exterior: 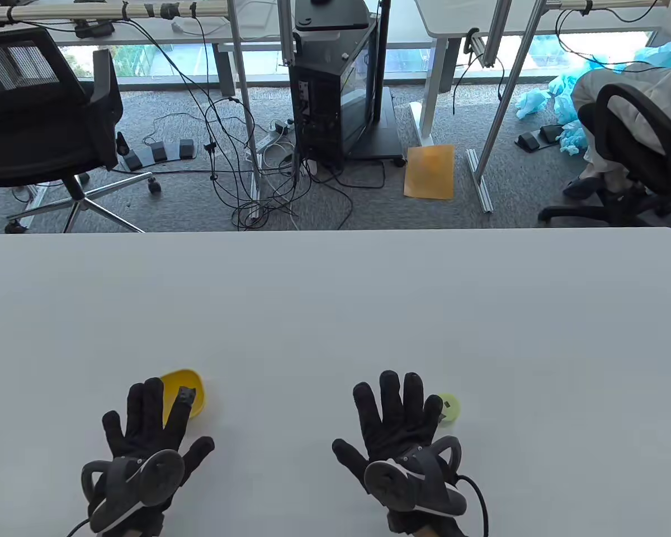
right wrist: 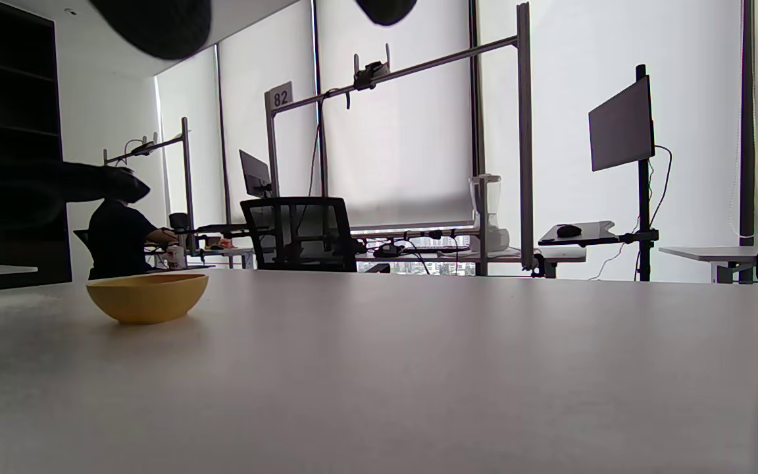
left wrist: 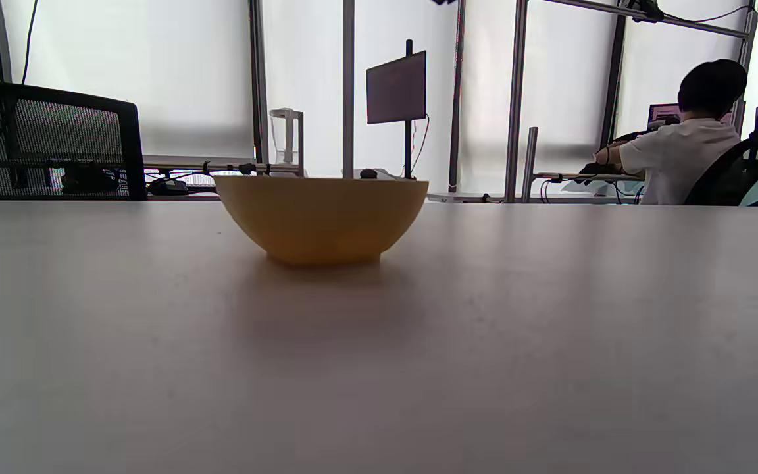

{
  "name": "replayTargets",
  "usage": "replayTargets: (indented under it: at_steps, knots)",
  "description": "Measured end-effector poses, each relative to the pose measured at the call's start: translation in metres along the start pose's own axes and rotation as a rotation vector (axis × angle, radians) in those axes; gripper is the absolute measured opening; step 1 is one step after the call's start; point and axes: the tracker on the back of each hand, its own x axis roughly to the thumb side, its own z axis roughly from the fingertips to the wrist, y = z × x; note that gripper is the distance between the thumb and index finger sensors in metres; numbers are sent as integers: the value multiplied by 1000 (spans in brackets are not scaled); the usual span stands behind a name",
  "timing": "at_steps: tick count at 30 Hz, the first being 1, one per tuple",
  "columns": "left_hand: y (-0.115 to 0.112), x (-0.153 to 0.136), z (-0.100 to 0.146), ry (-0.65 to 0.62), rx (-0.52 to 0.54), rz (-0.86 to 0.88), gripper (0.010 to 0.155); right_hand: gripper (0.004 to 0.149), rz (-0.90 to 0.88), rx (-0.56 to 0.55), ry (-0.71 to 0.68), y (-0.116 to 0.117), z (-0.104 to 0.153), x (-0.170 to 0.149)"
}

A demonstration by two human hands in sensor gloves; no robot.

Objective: Invert dispenser and press with thumb onto small dish

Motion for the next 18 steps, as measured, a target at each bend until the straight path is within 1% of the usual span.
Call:
replayTargets:
  at_steps: [13,18]
  knots:
    - [5,-13,-1,60,15,29,82,90,-4,-27,-3,-4,1,1]
    - [9,-28,-1,134,10,50,82,90,-9,-36,-5,-4,2,1]
